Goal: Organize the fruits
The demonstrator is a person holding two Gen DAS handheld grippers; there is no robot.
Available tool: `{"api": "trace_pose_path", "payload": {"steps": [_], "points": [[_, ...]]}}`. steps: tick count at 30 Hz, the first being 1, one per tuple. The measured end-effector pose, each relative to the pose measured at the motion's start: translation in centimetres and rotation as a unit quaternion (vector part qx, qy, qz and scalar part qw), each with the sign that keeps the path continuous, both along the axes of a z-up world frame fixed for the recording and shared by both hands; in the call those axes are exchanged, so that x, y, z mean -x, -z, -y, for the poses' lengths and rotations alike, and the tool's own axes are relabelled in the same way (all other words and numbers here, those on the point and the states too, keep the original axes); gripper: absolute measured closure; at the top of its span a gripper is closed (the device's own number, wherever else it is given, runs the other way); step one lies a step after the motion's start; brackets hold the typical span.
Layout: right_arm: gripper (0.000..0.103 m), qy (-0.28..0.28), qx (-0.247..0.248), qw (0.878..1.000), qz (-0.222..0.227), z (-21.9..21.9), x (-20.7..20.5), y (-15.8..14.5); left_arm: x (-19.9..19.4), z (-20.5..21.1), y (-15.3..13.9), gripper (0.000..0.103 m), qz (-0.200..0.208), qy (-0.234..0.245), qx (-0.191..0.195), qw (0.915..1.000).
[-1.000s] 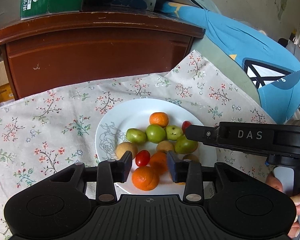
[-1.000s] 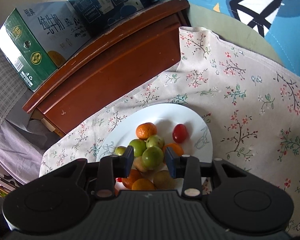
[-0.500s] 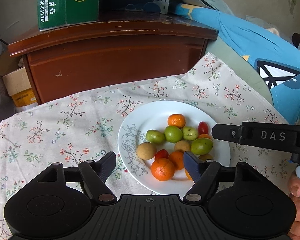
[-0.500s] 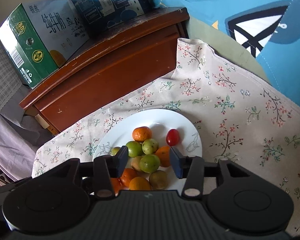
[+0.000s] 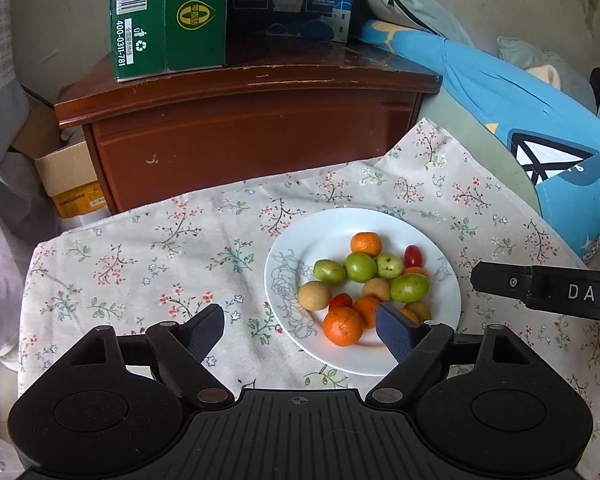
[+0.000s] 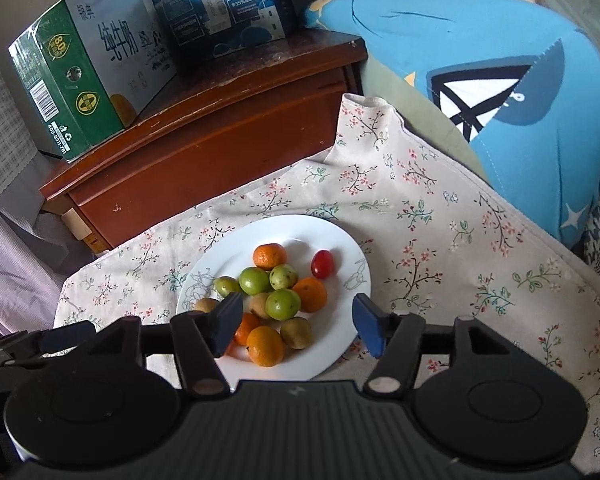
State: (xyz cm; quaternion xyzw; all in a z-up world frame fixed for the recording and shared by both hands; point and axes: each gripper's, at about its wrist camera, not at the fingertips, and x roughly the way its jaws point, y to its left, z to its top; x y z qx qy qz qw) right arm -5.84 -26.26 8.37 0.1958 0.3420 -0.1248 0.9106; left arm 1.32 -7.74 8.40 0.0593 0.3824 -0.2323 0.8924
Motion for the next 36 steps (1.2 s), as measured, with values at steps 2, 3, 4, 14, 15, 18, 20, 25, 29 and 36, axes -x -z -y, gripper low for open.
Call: {"api": "trace_pose_path", "payload": {"steps": [2, 3, 4, 14, 15, 18, 20, 25, 29, 36], "points": [[0.036, 0.0, 0.004, 1.0, -0.001, -0.3, 0.6, -0.3, 0.4, -0.2, -0.3, 0.016, 0.001, -0.001, 0.002, 1.0], [0.034, 0.0, 0.006, 1.0, -0.004, -0.4, 0.8, -0.4, 0.6, -0.4, -0.5, 0.015, 0.001, 0.0, 0.002, 1.0], [0.032, 0.0, 0.01, 1.0, -0.007, -0.5, 1.0, -0.5, 0.9, -0.5, -0.6, 0.015, 0.001, 0.0, 0.001, 1.0], [0.017, 0.007, 0.03, 0.999, -0.028, -1.5, 2.7, -0.3, 2.6, -1.3, -1.3, 0.01, -0.001, -0.016, -0.014, 0.9998], [0.014, 0.009, 0.035, 0.999, -0.032, -1.7, 2.7, -0.2, 2.7, -1.3, -1.3, 0.009, -0.002, -0.018, -0.016, 0.9997], [0.009, 0.009, 0.046, 0.998, -0.039, -2.2, 2.8, 0.2, 2.7, -1.1, -0.9, 0.004, -0.007, -0.027, -0.029, 0.9992], [0.006, 0.011, 0.053, 0.997, -0.047, -2.6, 2.6, 0.6, 2.5, -0.8, -0.5, 0.004, -0.013, -0.031, -0.043, 0.9985], [0.002, 0.017, 0.061, 0.995, -0.083, -3.0, 2.0, 1.7, 1.8, -0.6, 0.3, 0.004, -0.025, -0.048, -0.064, 0.9964], [0.002, 0.02, 0.056, 0.993, -0.101, -3.0, 1.6, 2.2, 1.5, -0.6, 0.6, 0.004, -0.029, -0.059, -0.072, 0.9952], [0.002, 0.023, 0.053, 0.991, -0.119, -3.1, 1.4, 2.7, 1.0, -0.6, 1.0, 0.004, -0.037, -0.074, -0.087, 0.9927]]}}
